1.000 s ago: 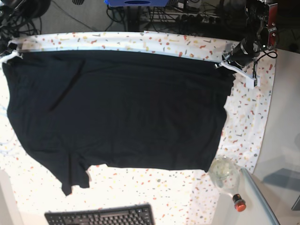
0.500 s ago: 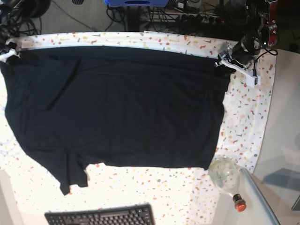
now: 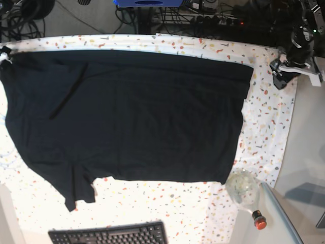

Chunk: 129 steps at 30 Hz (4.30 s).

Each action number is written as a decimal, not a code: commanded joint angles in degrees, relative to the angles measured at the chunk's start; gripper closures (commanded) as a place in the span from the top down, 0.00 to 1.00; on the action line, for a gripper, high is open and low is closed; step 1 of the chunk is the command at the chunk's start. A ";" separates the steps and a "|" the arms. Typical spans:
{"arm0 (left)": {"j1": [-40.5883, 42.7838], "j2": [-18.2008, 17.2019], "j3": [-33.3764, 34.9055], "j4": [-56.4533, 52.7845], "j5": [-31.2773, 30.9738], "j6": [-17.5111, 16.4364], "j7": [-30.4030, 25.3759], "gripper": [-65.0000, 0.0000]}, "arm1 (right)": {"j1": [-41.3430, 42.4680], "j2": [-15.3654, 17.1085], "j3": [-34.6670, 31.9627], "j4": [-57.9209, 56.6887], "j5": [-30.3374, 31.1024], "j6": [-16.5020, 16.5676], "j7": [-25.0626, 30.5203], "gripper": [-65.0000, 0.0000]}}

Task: Layout the t-shirt on the table in an organized manner, then fold the t-shirt properly
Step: 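Release the shirt edge and raise both grippers, then grasp the black shirt edge again with both grippers, then pull the shirt edge outward with both grippers to straighten it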

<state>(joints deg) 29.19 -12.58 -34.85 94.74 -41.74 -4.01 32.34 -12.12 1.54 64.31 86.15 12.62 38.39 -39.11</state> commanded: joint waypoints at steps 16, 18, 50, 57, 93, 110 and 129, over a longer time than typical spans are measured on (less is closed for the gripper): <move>-2.24 -0.48 -2.91 -9.77 0.20 -0.17 -0.47 0.00 | -1.29 -5.54 -8.71 9.02 0.08 1.61 -7.35 0.30; -2.24 -0.48 -3.35 -10.30 0.20 -0.17 -0.47 0.00 | -3.13 -5.45 -12.84 9.02 0.08 1.61 -7.35 0.09; -1.63 -0.92 -3.17 -10.56 0.20 -0.17 -0.47 0.00 | 0.03 -8.00 -24.01 0.31 0.34 1.61 -17.02 0.00; -1.63 -1.00 -3.08 -10.56 0.20 -0.17 -0.47 0.00 | -0.32 -8.09 -24.18 4.00 0.43 1.61 -19.57 0.00; -12.97 4.27 16.61 -19.71 26.31 -3.33 -0.82 0.00 | 2.05 4.31 -24.18 -15.51 -1.85 1.61 3.11 0.00; -18.51 4.36 16.08 -10.21 26.31 -3.33 -0.56 0.00 | 14.54 5.45 -24.45 -0.13 -1.94 1.61 -3.39 0.00; -15.08 4.71 0.70 -5.64 26.22 -13.70 -0.47 0.00 | 47.68 23.12 -50.38 -74.24 -1.77 -9.25 40.74 0.72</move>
<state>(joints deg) 14.31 -6.96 -33.67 88.33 -15.22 -17.67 32.86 34.87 22.96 13.89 11.51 10.35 28.75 0.78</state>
